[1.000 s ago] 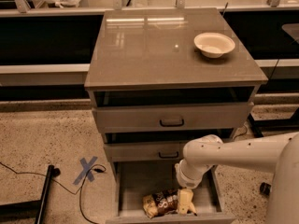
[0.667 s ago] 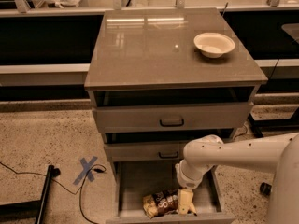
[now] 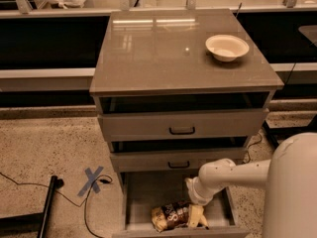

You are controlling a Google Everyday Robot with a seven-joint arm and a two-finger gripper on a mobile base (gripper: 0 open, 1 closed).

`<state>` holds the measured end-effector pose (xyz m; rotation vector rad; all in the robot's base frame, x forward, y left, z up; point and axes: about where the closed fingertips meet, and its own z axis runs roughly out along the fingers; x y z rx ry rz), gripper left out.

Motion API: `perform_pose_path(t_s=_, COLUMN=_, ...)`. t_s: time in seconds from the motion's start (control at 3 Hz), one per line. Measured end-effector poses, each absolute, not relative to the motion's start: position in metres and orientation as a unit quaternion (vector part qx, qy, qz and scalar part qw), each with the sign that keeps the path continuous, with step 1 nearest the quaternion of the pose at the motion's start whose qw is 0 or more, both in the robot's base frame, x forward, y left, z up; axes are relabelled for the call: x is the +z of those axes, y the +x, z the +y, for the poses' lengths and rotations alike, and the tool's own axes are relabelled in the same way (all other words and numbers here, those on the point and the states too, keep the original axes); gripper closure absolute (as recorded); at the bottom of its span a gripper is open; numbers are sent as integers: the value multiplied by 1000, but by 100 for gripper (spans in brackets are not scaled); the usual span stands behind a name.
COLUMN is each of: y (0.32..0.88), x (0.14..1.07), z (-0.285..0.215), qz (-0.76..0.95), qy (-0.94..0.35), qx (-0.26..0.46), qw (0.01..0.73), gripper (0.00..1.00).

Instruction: Pick brown chip bag from bottom drawer and place on counter

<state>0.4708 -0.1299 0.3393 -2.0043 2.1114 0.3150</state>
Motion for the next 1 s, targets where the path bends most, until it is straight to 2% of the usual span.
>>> perform_pose_path(t_s=0.67, y=485, x=243, z=-136, qz=711, qy=-673, qx=157, qw=131, gripper=1)
perform_pose_path(t_s=1.0, y=491, x=208, z=-133, qz=710, qy=-668, qx=175, qw=138, gripper=12)
